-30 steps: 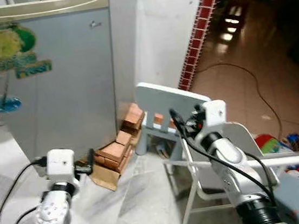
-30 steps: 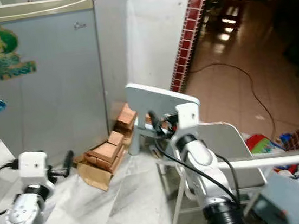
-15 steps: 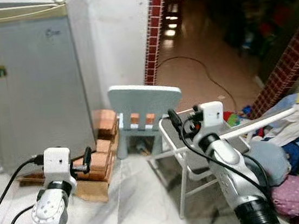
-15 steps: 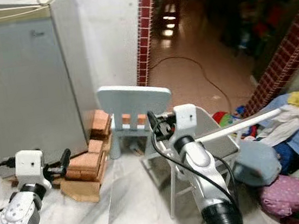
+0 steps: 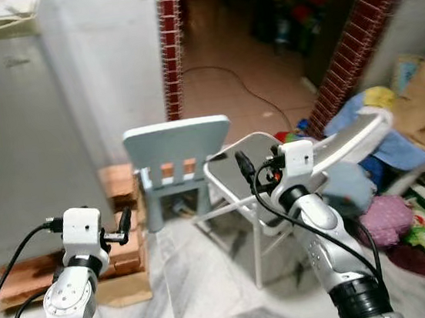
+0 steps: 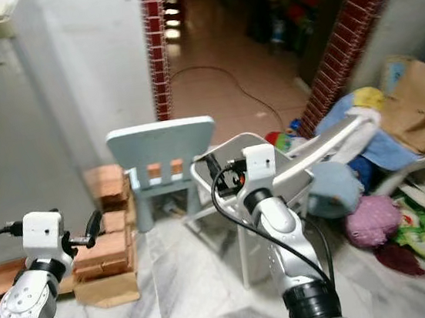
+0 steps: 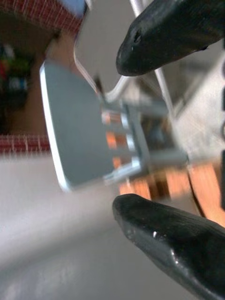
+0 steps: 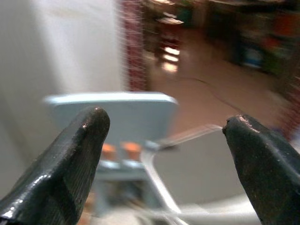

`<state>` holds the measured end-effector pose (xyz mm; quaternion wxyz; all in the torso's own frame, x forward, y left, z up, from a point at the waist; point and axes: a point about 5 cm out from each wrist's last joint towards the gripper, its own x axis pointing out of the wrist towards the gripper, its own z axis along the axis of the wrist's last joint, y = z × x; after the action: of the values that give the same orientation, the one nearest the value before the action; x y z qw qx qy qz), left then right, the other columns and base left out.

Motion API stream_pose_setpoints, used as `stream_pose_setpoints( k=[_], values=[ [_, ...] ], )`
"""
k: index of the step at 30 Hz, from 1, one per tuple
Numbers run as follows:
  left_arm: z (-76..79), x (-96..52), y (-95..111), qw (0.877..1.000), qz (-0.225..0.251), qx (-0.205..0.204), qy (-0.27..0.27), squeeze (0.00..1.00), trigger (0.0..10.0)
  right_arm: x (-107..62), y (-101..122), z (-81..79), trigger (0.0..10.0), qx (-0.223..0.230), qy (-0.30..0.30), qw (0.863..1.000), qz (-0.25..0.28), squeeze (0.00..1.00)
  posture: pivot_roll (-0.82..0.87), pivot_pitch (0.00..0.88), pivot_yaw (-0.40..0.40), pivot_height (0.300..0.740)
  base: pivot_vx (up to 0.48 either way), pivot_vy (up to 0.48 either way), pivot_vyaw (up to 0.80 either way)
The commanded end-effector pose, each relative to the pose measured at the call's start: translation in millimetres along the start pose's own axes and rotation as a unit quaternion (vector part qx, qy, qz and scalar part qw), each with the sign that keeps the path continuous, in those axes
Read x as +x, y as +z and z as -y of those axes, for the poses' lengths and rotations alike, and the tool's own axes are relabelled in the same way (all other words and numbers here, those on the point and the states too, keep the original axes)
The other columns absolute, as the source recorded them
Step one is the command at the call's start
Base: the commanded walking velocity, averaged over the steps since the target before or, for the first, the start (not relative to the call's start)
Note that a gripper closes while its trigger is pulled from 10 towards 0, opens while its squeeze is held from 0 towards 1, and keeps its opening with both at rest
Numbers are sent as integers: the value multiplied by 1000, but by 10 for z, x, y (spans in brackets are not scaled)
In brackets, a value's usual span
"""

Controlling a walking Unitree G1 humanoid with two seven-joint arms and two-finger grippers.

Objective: Restocking fridge

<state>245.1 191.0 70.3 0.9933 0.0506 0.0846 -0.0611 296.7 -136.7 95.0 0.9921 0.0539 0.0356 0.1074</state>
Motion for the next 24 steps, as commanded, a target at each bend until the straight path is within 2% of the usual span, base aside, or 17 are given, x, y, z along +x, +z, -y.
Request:
stream_pose_setpoints(
  k=[1, 8, 16, 24],
  values=[
    [-34, -30, -24, 1000, -10, 8, 2, 0, 10000, 31, 52, -33, 10000, 6, 1, 1000, 12, 0, 193, 0, -81, 740, 0, 476, -444],
    [-1, -29, -36, 999, -24, 27, -16, 0, 10000, 43, 57, -51, 10000, 6, 3, 1000, 13, 0, 194, 0, -81, 740, 0, 461, 0],
    [13, -40, -27, 999, -21, 30, -33, 0, 10000, 60, 37, -56, 10000, 6, 0, 1000, 8, 0, 198, 0, -80, 740, -202, 408, 0],
    [29, -31, 9, 998, -16, 38, -44, 0, 10000, 79, 37, -57, 10000, 4, -1, 1000, 6, 0, 197, 0, -77, 740, 0, 435, -716]
  ],
)
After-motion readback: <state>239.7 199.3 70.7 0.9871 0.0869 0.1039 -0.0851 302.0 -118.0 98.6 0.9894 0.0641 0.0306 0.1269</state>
